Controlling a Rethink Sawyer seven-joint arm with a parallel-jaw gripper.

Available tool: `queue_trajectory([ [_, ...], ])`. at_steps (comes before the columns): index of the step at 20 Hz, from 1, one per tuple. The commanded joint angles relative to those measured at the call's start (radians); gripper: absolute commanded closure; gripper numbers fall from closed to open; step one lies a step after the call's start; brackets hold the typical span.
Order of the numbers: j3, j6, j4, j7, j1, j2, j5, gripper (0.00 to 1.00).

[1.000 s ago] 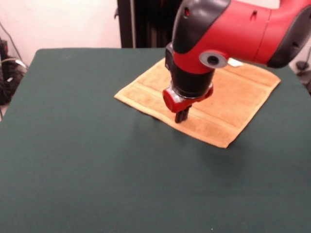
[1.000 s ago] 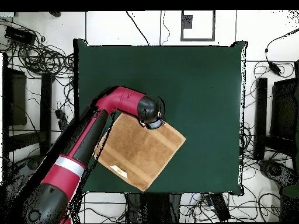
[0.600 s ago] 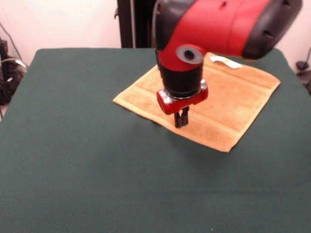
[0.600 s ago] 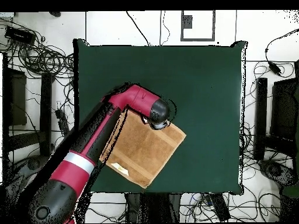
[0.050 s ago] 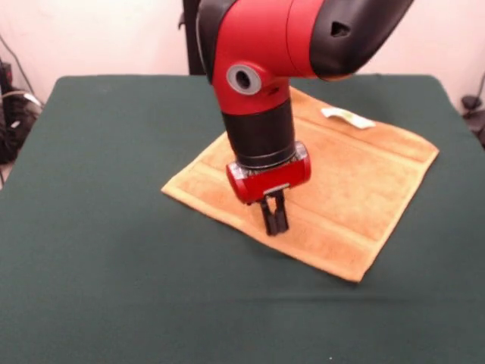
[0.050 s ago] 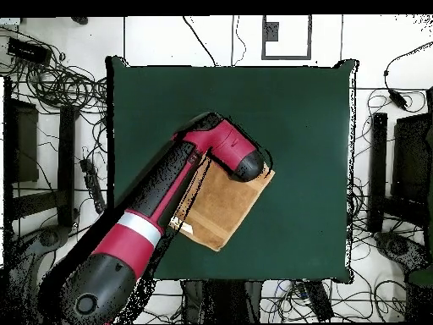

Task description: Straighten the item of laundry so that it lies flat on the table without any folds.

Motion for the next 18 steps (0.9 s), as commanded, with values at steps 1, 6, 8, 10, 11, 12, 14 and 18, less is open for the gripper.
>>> queue_trajectory([
  [1,0.194,0.327,-0.123,-0.198,0.0,0.157,0.139,1.0],
  [6,0.151,0.284,-0.107,-0.083,0.032,0.166,0.077,1.0],
  [8,0.143,0.253,-0.07,-0.061,0.052,0.143,0.06,1.0],
  [10,0.139,0.233,-0.016,-0.066,0.077,0.104,0.056,1.0],
  [11,0.136,0.226,0.004,-0.065,0.086,0.09,0.054,1.0],
  [12,0.129,0.212,0.035,-0.059,0.101,0.07,0.048,1.0],
  [14,0.114,0.189,0.073,-0.033,0.122,0.05,0.033,1.0],
  [18,0.087,0.18,0.136,0.013,0.159,0.016,0.021,1.0],
])
